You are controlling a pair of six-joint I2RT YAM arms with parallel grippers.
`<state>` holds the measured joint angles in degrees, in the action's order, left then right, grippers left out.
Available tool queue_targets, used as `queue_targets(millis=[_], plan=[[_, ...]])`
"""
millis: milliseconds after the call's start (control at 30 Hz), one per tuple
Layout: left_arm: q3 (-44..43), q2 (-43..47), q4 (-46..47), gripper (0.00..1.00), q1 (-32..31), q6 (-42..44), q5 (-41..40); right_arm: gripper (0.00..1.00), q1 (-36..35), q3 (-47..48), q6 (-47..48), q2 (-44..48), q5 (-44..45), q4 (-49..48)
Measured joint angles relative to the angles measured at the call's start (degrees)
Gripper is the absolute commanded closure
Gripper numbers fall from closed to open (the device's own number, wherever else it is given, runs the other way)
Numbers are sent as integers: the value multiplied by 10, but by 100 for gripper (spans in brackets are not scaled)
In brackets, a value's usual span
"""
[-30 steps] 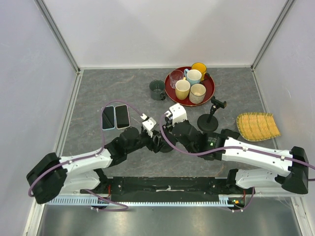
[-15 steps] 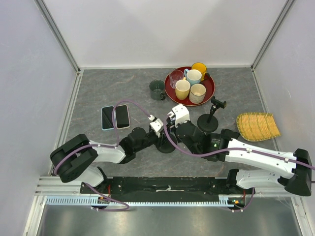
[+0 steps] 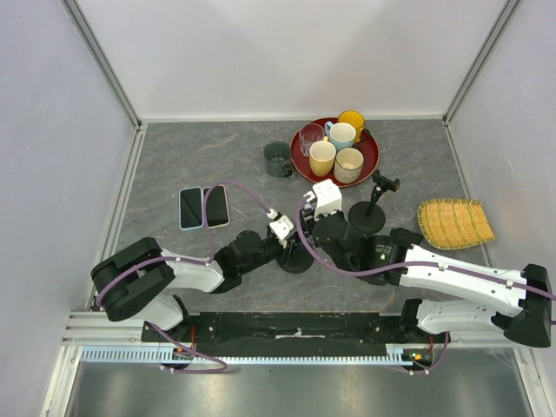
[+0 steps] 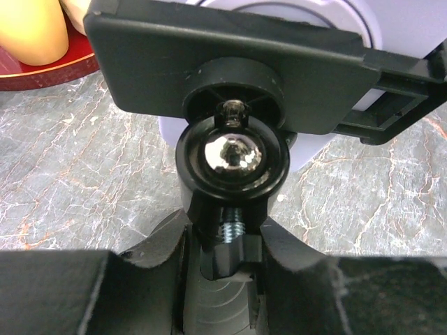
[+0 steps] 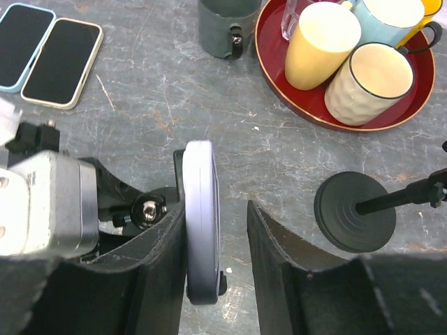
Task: Remove the phone from the phone stand
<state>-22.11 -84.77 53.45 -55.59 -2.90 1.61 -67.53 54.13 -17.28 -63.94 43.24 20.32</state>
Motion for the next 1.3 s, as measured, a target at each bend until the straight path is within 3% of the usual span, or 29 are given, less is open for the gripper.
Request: queue_targets(millis=[500,633,767,1300], plan=[[0,0,2,98,-15,5,-19,58,12,12,-16,-41,19,0],[0,0,2,98,-17,4,-26,73,16,12,-21,-44,13,-2],[0,0,1,98,-21,3,-41,99,15,11,-24,-43,-2,-5],[-14,13,-50,98,-47,-49,-142,100,26,7,-27,-30,-45,-2]])
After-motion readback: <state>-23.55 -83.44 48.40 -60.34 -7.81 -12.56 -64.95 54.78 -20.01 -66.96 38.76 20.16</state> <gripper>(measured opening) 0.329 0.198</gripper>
